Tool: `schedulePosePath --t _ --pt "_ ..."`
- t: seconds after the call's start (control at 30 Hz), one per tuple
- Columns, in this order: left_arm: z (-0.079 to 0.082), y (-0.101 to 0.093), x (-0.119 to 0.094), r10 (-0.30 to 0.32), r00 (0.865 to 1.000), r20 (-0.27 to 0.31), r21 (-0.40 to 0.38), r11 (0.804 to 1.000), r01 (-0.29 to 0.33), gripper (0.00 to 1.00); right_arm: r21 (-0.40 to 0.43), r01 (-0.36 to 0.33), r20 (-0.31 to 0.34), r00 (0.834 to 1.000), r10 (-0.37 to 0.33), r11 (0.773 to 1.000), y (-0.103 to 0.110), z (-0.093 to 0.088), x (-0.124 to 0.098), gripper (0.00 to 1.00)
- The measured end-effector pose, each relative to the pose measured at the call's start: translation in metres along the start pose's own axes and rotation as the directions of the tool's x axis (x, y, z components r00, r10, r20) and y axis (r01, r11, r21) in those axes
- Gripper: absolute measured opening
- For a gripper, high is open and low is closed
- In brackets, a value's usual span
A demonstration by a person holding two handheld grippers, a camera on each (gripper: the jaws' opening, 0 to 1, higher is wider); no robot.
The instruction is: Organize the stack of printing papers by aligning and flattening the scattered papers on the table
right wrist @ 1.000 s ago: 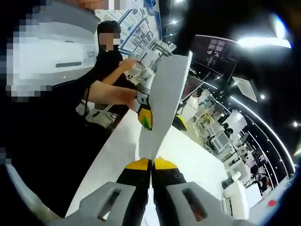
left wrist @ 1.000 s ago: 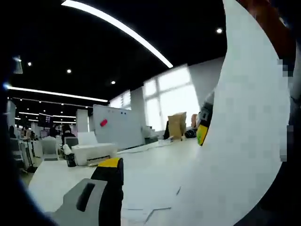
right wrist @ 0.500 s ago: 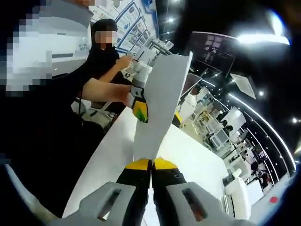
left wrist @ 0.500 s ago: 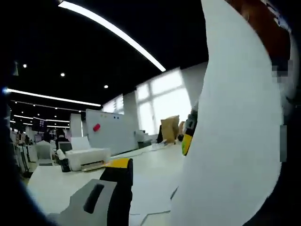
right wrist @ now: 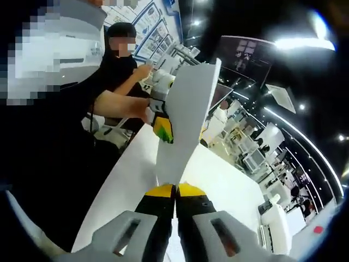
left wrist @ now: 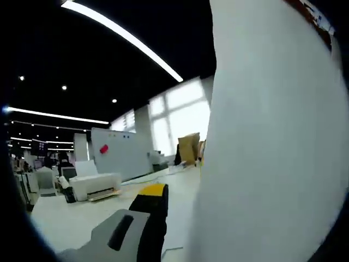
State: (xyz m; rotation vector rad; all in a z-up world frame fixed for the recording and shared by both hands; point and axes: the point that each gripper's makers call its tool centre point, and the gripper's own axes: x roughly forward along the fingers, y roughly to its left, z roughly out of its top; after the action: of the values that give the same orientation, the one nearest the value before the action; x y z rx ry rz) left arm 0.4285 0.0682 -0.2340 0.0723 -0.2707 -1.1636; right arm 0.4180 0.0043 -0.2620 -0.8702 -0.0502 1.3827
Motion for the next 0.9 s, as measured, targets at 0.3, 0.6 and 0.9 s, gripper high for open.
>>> schedulePosePath --t 0.3,0.6,0.9 --pt "0.001 -0.006 0.000 -0.024 1.000 -0.007 -0.015 1.000 0.024 0.06 -0.006 0.012 0.008 1.000 -0.012 1.000 -0.001 0.001 0.002 0.00" --pt "-0.001 -0.008 0.002 -0.015 1.000 -0.008 0.002 1.000 0.015 0.06 -0.024 0.061 0.015 0.998 -0.061 0.998 -0.011 -0.002 0.001 0.04" --pt "-0.002 -0.004 0.001 0.016 1.000 -0.016 0.028 0.999 -0.015 0.06 0.053 0.075 0.061 0.995 -0.079 0.996 -0.013 0.004 -0.003 0.24"
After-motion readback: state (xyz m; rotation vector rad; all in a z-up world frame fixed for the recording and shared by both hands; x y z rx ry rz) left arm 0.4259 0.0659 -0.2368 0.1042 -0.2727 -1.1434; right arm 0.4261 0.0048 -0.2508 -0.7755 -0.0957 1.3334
